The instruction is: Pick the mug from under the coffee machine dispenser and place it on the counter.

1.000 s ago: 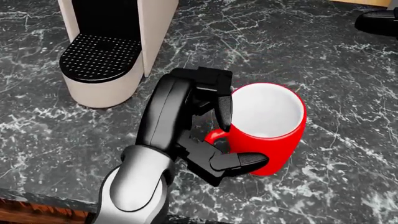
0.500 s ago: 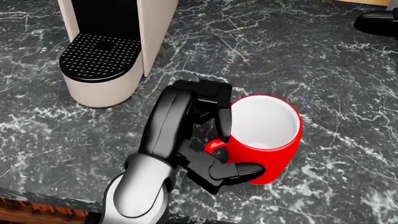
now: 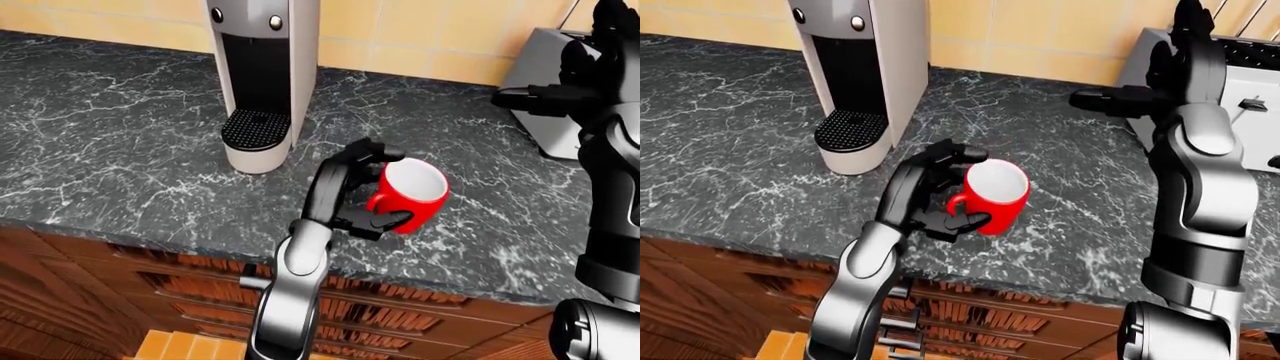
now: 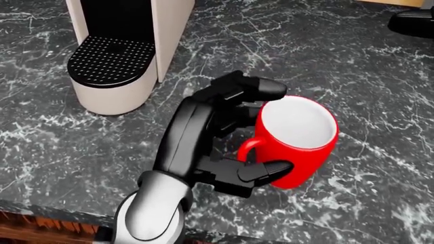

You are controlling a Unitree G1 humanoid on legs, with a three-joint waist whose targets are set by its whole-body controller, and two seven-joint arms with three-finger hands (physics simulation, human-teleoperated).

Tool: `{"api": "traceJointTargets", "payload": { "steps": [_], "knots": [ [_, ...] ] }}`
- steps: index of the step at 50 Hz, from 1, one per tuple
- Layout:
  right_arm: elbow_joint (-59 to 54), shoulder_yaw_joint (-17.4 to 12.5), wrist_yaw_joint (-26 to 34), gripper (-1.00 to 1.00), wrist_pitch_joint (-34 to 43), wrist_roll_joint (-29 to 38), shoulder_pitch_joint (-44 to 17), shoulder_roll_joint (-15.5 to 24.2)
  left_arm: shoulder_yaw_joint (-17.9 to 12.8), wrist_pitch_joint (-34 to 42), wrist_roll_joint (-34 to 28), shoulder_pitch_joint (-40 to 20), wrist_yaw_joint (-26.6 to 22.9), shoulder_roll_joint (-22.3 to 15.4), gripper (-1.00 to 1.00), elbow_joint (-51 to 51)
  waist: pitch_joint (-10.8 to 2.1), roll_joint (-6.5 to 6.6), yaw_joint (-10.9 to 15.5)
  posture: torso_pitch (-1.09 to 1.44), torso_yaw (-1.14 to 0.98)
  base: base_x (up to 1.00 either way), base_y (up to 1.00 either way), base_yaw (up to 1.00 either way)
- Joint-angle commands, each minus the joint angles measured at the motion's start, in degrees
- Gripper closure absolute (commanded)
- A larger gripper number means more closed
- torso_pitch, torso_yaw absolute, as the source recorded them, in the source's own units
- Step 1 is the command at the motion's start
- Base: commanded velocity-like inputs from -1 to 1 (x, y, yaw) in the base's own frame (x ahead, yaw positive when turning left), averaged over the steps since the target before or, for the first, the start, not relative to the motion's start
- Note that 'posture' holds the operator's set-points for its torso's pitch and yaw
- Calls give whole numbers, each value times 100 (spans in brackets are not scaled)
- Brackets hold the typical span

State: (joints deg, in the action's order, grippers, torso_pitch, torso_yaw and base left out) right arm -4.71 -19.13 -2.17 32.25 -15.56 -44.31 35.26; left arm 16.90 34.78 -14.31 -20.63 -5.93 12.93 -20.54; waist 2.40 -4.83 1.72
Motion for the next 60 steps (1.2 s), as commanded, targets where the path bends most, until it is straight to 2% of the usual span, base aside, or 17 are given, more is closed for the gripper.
{"api": "traceJointTargets", "payload": {
  "steps": [1,9,10,11,12,13,15,33,39,42,46,53,60],
  "knots": [
    [182,-83,-16,-100,-154,10,-187,120,16,-131,-28,-119,30,48,-9,-178,-130,-41,6,0,0,0,0,0],
    [152,-85,-4,-100,-181,14,-186,125,26,-135,-44,-94,16,40,-7,-188,-135,-35,-1,0,0,0,0,0],
    [164,-84,-5,-100,-174,13,-181,125,27,-113,-43,-91,5,41,-15,-200,-137,-34,-2,0,0,0,0,0],
    [166,-86,-4,-100,-174,11,-178,125,29,-96,-51,-97,1,41,-41,-220,-137,-33,-3,0,0,0,0,0],
    [164,-86,-3,-100,-179,14,-174,125,32,-79,-55,-101,-6,42,-58,-239,-137,-32,-3,0,0,0,0,0],
    [164,-85,-2,-100,-179,14,-176,126,33,-74,-57,-102,-7,42,-63,-243,-138,-30,-3,0,0,0,0,0],
    [175,-89,-2,-100,-166,9,-178,130,42,-57,-62,-103,-16,46,-100,-258,-140,-28,-3,0,0,0,0,0],
    [147,-85,2,-100,-168,12,-204,141,11,220,-95,-257,-92,84,-100,-435,-151,-29,6,0,0,0,0,0],
    [168,-88,-3,-100,-156,10,-192,139,157,745,-145,-282,-239,118,-100,-930,-144,-32,9,0,0,0,0,0],
    [166,-82,-1,-100,-163,14,-190,134,285,1344,-172,-303,-477,115,-100,-1409,-141,-29,11,0,0,0,0,0],
    [168,-82,1,-100,-162,18,-190,130,276,2119,-133,-498,-717,111,-100,-1952,-125,-28,16,0,0,0,0,0],
    [196,-84,0,-100,-137,19,-187,130,-79,2852,-87,-1146,-1036,-143,-100,-2367,-102,-20,22,0,0,0,0,0],
    [176,-78,2,-100,-134,19,-220,138,-673,3217,-14,-1858,-1186,-568,-100,-2530,-84,-2,17,0,0,0,0,0]
  ]
}}
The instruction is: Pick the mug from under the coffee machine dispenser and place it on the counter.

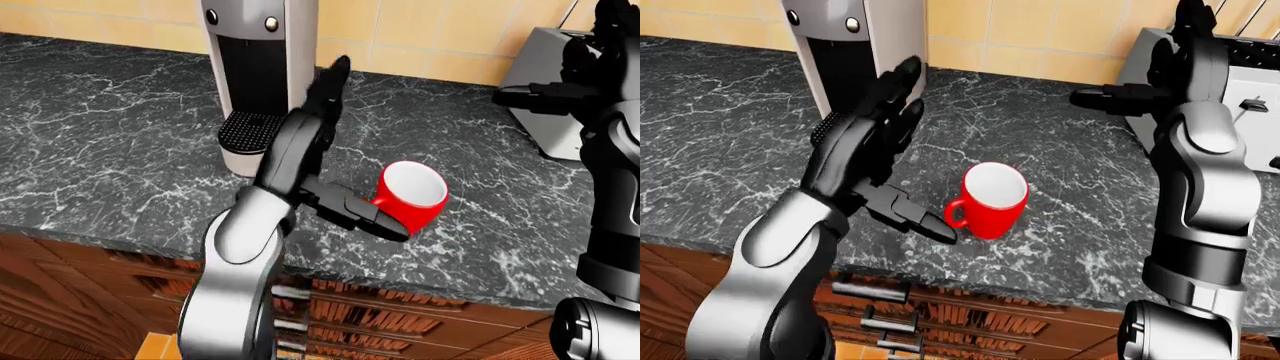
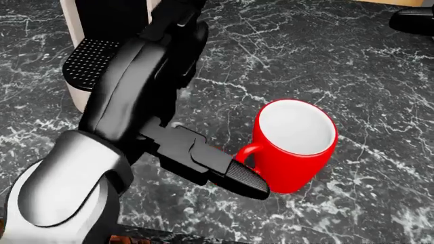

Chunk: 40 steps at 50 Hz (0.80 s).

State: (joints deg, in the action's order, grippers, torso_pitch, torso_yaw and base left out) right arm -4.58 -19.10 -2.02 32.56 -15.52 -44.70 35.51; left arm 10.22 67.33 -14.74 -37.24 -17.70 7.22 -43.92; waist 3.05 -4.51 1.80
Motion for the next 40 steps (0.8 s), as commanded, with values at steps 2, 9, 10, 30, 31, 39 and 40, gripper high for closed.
{"api": "traceJointTargets", "payload": {
  "steps": [2,9,10,30,31,39,40],
  "knots": [
    [143,-77,-7,-100,-176,17,-191,115,-99,247,51,-444,-34,-135,-100,-367,-139,-26,1,0,0,0,0,0],
    [134,-80,-11,-100,-166,7,-218,128,-415,1031,256,-949,-64,-579,-100,-993,-104,7,-7,0,0,0,0,0],
    [129,-77,-10,-100,-175,8,-214,126,-460,1074,301,-985,-44,-626,-100,-1033,-101,15,-9,0,0,0,0,0],
    [127,-82,3,-100,-167,18,-233,162,-2276,1541,1668,-2395,-92,-2458,-100,-1079,-30,140,-51,0,0,0,0,0],
    [124,-82,3,-100,-168,18,-236,162,-2371,1482,1760,-2483,-93,-2570,-100,-991,-27,147,-53,0,0,0,0,0],
    [141,-79,4,-100,-156,19,-235,159,-2809,999,2440,-2686,220,-3336,-100,-483,-12,208,-75,0,0,0,0,0],
    [135,-78,4,-100,-158,20,-237,158,-2872,936,2547,-2689,279,-3385,-100,-444,-11,215,-77,0,0,0,0,0]
  ]
}}
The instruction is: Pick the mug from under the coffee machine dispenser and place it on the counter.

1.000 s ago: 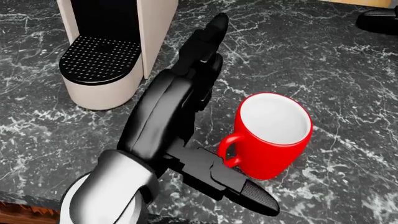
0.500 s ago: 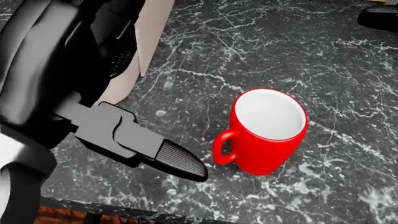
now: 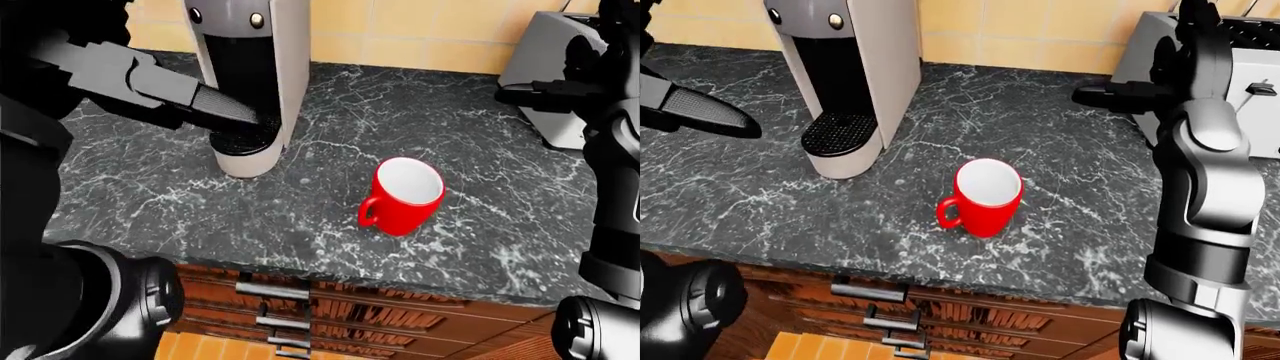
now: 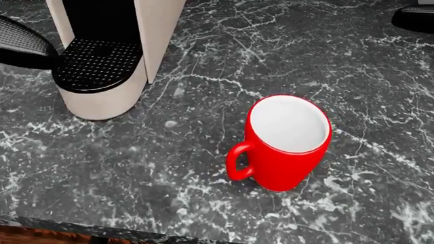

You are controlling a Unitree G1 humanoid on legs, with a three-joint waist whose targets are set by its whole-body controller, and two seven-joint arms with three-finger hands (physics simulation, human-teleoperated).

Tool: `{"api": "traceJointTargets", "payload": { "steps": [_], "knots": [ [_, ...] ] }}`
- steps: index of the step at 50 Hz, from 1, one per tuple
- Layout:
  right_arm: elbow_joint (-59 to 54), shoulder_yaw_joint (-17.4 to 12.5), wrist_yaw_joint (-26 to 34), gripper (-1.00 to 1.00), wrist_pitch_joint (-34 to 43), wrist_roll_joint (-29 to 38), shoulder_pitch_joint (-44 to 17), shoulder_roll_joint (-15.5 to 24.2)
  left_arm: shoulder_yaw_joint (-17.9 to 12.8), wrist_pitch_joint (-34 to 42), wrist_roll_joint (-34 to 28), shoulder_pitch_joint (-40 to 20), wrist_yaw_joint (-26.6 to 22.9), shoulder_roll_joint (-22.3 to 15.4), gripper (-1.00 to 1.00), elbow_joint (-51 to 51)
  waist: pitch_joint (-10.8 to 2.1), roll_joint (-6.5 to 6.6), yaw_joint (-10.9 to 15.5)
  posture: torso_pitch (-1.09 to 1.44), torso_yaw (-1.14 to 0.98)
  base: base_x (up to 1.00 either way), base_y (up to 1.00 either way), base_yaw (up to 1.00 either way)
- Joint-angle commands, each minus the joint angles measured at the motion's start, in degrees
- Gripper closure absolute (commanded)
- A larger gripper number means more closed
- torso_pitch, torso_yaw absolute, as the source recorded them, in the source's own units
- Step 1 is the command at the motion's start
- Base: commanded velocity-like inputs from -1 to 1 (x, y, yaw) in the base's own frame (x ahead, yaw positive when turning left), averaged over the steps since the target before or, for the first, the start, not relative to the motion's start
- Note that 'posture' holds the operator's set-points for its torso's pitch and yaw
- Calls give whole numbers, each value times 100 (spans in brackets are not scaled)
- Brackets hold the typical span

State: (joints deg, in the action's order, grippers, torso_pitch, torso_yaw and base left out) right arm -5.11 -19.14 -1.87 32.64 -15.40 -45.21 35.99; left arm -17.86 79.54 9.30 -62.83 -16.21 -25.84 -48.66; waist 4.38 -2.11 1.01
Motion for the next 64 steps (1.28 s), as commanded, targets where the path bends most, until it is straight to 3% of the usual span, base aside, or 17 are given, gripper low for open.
{"api": "traceJointTargets", "payload": {
  "steps": [1,16,33,44,52,64],
  "knots": [
    [182,-73,-9,-100,-170,9,-186,109,-96,-353,239,-127,204,-150,-100,69,-146,-19,-2,0,0,0,0,0],
    [152,-68,-6,-100,-169,6,-226,125,-551,-1366,1834,31,1316,-1335,-100,895,-157,74,-48,0,0,0,0,0],
    [183,-73,8,-100,-151,5,-222,131,-681,-2653,3502,473,2603,-2674,-100,1763,-154,193,-95,0,0,0,0,0],
    [204,-73,5,-100,-120,-2,-235,146,-780,-3396,3781,1010,2771,-3199,-100,2142,-162,256,-109,0,0,0,0,0],
    [136,-74,18,-100,-139,1,-297,179,-826,-3800,3914,1014,2786,-3671,-100,2539,-166,285,-117,0,0,0,0,0],
    [149,-69,12,-100,-127,-3,-300,184,-808,-4139,4193,1140,2894,-4023,-100,2701,-164,320,-120,0,0,0,0,0]
  ]
}}
